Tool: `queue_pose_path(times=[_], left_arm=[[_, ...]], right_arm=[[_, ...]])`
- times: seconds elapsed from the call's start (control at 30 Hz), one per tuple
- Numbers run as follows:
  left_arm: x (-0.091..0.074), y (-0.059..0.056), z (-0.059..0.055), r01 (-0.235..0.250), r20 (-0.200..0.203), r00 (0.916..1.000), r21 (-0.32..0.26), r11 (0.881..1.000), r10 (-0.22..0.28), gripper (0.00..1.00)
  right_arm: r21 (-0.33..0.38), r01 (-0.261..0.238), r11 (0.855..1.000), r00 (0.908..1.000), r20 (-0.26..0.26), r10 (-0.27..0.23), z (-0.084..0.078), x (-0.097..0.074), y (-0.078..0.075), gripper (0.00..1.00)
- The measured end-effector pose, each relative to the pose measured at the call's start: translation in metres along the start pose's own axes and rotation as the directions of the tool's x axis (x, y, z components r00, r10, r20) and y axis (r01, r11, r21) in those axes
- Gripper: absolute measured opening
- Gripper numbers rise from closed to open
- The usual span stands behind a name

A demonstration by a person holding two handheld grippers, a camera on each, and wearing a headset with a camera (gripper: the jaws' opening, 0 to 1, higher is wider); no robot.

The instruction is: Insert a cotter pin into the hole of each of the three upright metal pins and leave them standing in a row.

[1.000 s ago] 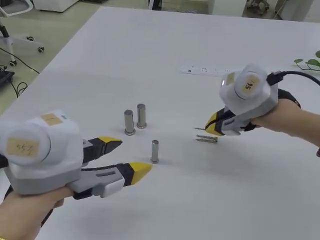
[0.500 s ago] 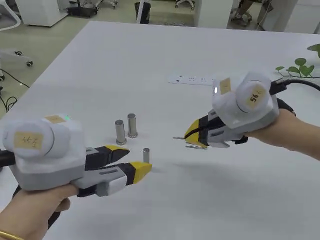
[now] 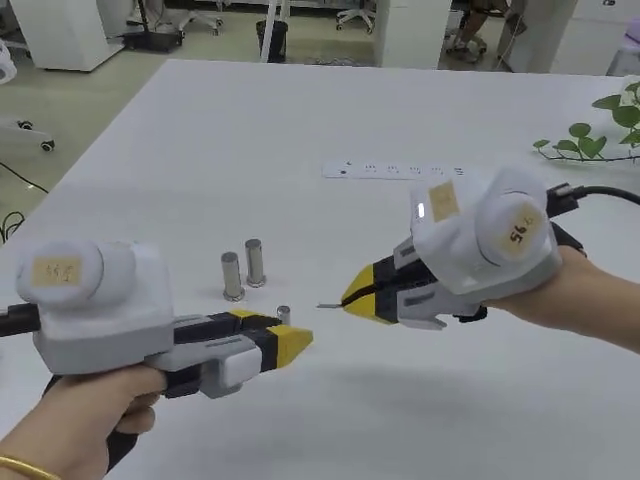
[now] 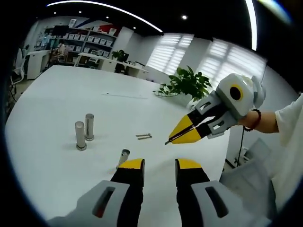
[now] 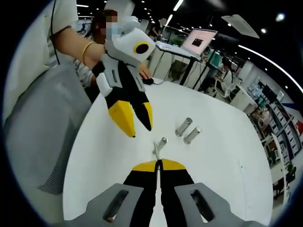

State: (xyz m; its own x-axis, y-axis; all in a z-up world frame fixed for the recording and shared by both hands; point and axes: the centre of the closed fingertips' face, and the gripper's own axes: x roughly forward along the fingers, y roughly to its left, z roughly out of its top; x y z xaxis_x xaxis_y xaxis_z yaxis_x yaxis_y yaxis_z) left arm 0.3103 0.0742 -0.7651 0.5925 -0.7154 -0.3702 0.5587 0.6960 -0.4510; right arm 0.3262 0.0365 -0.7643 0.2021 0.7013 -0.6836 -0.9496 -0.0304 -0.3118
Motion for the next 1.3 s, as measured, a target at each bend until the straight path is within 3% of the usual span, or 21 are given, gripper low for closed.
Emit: queue_pose_path(times=[0.4,0.57,0.77,1.1,1.3], left_arm=[[0.008,-0.018,-0.001,0.086,0.02,0.9963,-0.115,0.99,-0.084,0.16],[0.01,-0.025,0.002,0.12,0.044,0.9925,-0.162,0.979,-0.114,0.13],[0.011,-0.027,0.004,0.142,0.062,0.9892,-0.2,0.969,-0.133,0.1],[0.012,-0.026,-0.002,0.15,0.061,0.9885,-0.261,0.954,-0.138,0.05],[0.013,-0.026,-0.002,0.152,0.062,0.9881,-0.269,0.951,-0.14,0.01]], right_arm=[[-0.012,0.011,1.0,0.9995,0.03,-0.01,0.01,-0.005,0.011,0.02],[-0.014,0.006,1.0,0.9994,0.034,-0.006,0.012,-0.005,0.015,0.02],[-0.027,-0.003,1.0,0.9994,0.034,0.004,0.013,-0.004,0.019,0.02],[-0.037,-0.012,0.999,0.9992,0.037,0.013,0.014,-0.002,0.023,0.02],[-0.052,-0.018,0.999,0.9993,0.031,0.02,0.014,0.0,0.025,0.02]])
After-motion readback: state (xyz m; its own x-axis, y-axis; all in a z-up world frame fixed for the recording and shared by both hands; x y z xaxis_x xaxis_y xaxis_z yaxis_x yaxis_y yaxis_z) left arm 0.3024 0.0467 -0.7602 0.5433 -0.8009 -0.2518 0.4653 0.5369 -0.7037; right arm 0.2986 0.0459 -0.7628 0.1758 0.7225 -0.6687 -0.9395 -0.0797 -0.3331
